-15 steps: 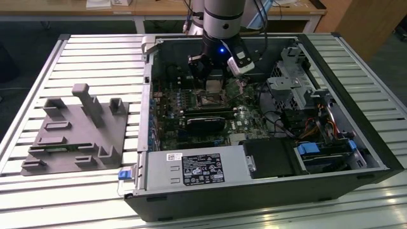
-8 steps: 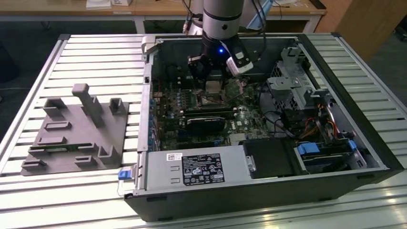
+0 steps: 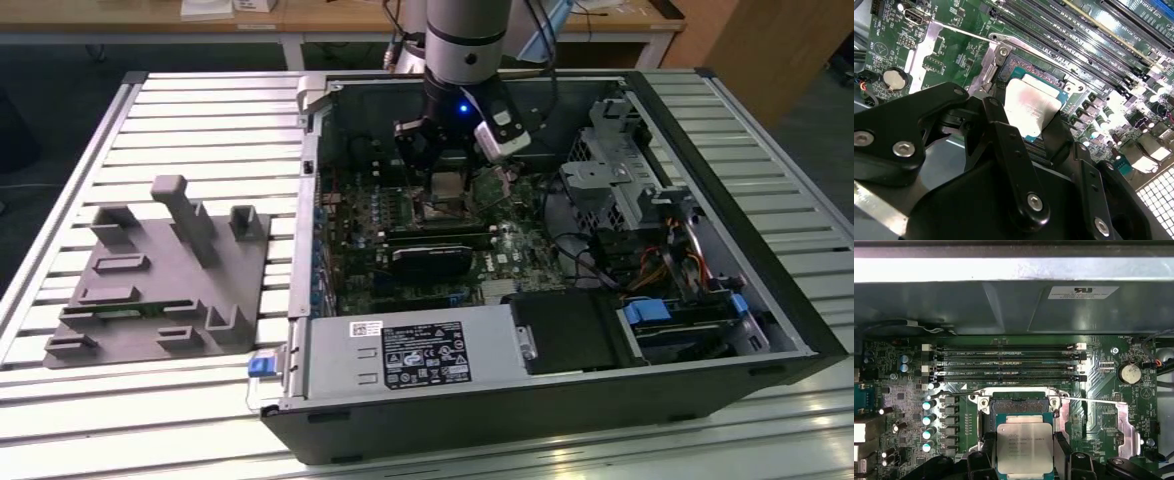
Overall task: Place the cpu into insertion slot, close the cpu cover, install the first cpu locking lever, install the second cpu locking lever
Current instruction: 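Place the cpu into insertion slot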
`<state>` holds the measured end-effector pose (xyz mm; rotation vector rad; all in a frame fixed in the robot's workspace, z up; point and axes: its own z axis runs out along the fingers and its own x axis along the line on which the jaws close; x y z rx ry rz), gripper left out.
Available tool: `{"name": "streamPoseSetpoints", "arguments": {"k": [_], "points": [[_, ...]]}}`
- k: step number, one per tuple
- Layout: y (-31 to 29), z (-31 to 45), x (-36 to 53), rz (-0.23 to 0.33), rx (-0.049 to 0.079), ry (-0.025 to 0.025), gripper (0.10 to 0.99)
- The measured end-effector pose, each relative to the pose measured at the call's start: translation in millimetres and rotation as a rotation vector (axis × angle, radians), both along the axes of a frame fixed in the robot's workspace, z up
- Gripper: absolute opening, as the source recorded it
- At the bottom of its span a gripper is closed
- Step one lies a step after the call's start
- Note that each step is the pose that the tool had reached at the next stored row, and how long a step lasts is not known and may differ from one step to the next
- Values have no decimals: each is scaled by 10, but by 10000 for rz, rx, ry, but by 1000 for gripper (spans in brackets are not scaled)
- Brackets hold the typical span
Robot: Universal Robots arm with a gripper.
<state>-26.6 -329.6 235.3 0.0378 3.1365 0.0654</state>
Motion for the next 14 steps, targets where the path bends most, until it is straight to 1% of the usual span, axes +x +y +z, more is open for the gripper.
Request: {"name": "streamPoseSetpoints", "arguments": {"k": [2,3,14], "points": [[0,-2,0,-49,1,-1,541],[0,-3,0,-171,-1,-1,541],[0,-20,0,-1965,-47,-21,541]]}}
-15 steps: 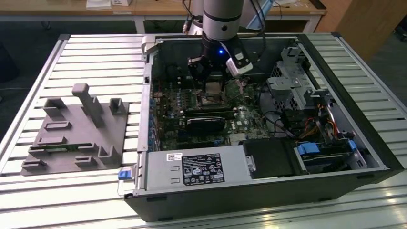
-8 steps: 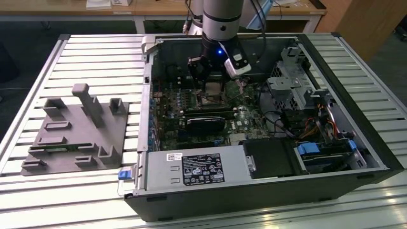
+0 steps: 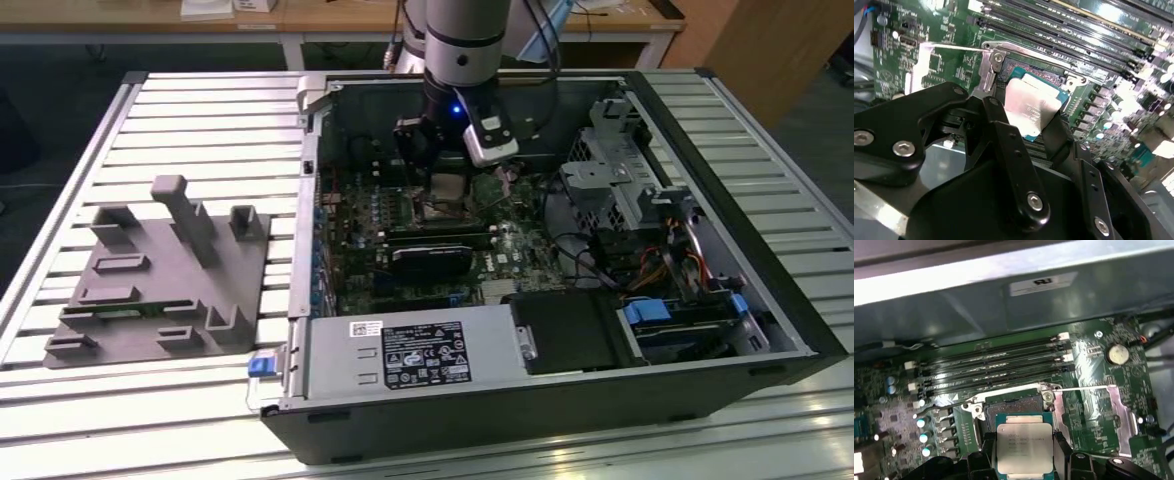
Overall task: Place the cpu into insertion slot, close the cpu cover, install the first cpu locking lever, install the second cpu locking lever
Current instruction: 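Place the cpu into insertion slot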
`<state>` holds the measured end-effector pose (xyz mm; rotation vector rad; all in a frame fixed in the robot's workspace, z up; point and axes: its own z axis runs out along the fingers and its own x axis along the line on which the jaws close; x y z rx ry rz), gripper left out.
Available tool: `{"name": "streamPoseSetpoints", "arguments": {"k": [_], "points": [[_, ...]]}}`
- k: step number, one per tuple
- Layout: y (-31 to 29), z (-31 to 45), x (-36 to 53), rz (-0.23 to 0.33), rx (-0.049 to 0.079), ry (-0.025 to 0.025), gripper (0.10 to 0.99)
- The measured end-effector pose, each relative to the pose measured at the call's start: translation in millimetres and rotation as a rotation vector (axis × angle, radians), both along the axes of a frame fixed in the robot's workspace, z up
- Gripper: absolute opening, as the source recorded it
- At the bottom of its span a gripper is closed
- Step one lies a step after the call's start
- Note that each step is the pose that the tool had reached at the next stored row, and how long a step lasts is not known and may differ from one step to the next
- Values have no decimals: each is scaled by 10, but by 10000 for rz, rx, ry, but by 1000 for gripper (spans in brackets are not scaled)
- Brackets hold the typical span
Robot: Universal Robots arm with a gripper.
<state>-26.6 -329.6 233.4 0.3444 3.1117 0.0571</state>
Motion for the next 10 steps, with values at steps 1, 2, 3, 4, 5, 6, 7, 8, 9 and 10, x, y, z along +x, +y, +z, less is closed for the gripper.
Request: {"name": "streamPoseSetpoints", "arguments": {"k": [1,2,3,4,5,6,7,8,9,10], "points": [[0,-2,0,-159,-4,-2,541],[0,-4,0,-323,-7,-4,541],[0,-6,0,-491,-10,-6,541],[0,-7,0,-656,-13,-6,541],[0,-9,0,-823,-14,-6,541],[0,-10,0,-977,-15,-6,541],[0,-12,0,-1148,-16,-6,541],[0,-13,0,-1314,-17,-7,541],[0,-14,0,-1477,-18,-7,541],[0,-16,0,-1642,-19,-7,541]]}}
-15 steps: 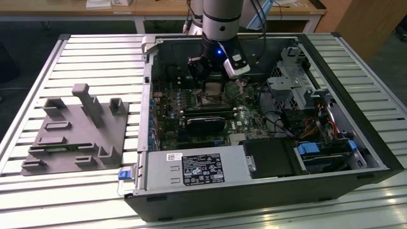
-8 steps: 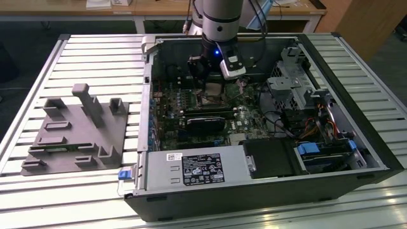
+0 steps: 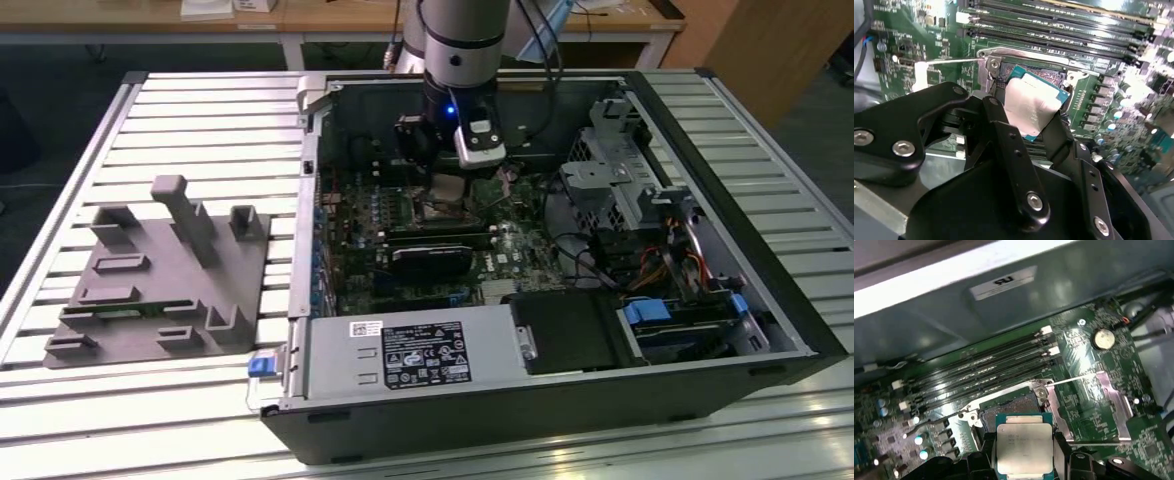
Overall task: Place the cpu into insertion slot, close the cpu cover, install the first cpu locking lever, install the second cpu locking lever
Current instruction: 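Place the cpu into insertion slot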
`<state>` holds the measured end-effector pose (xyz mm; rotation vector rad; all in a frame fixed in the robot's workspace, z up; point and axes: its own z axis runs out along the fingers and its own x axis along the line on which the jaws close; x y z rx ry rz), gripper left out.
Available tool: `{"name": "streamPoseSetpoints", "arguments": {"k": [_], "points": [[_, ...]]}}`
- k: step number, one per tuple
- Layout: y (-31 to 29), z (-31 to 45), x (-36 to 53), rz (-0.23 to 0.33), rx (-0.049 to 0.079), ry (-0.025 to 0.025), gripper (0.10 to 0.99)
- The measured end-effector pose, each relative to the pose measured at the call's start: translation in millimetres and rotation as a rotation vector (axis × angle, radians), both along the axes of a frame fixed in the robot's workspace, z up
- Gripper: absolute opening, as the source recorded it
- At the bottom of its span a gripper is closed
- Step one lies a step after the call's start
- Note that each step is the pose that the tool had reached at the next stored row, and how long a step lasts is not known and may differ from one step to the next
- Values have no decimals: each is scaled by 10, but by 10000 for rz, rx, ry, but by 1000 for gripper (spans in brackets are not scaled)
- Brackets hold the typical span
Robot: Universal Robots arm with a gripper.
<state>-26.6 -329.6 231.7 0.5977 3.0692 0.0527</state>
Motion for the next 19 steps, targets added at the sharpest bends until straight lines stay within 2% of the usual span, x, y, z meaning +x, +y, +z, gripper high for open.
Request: {"name": "streamPoseSetpoints", "arguments": {"k": [19], "points": [[0,-28,0,-3218,-27,-11,541]]}}
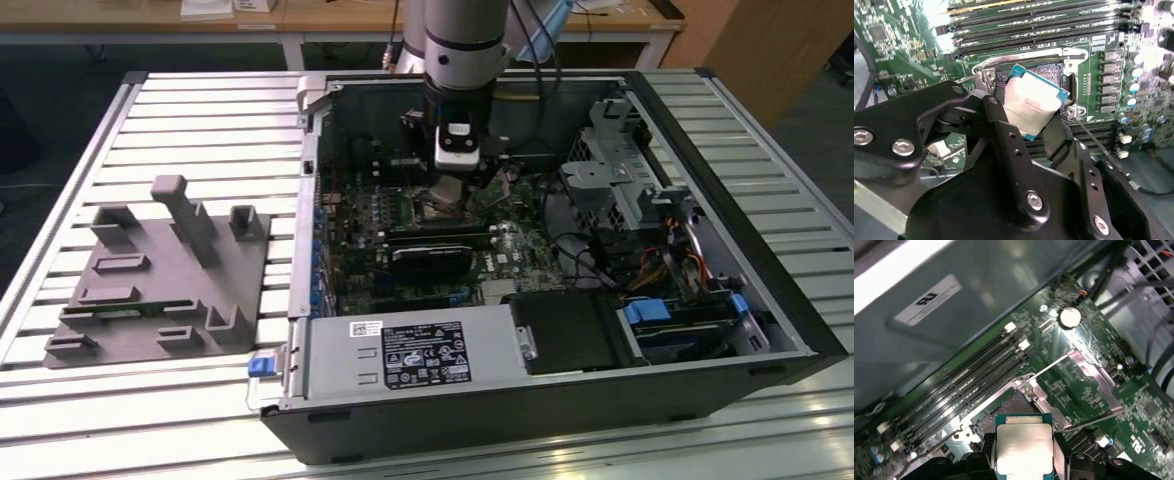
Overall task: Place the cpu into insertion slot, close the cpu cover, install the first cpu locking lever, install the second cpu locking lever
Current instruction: 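Place the cpu into insertion slot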
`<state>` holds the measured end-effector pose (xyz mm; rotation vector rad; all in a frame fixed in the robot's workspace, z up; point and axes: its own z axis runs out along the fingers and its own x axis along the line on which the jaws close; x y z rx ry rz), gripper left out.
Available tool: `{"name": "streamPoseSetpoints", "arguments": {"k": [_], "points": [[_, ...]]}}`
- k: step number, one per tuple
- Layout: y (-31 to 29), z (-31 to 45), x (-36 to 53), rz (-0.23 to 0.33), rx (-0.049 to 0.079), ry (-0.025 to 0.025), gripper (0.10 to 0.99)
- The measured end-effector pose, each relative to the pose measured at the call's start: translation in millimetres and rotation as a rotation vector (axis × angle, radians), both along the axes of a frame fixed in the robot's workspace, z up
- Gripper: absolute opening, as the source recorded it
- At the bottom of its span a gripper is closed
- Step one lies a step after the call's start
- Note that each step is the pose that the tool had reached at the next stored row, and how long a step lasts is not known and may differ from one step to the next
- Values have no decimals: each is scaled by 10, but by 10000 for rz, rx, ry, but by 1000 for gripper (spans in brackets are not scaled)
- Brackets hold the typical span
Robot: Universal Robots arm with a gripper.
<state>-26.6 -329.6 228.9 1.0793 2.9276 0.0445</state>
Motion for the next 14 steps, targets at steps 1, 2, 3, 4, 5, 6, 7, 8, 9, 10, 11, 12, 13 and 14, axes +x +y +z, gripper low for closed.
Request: {"name": "streamPoseSetpoints", "arguments": {"k": [1,2,3,4,5,6,7,8,9,10,11,12,13,14], "points": [[0,-3,0,-170,1,0,541],[0,-5,0,-348,0,0,541],[0,-7,0,-526,-1,0,541],[0,-9,0,-702,-1,0,541],[0,-12,0,-887,0,0,541],[0,-14,0,-1065,-1,0,541],[0,-17,0,-1262,0,0,541],[0,-20,0,-1442,0,0,541],[0,-23,0,-1621,0,0,541],[0,-25,0,-1802,0,0,541],[0,-28,0,-1980,0,0,541],[0,-31,0,-2167,0,0,541],[0,-33,0,-2343,-1,0,541],[0,-35,0,-2512,-1,0,541]]}}
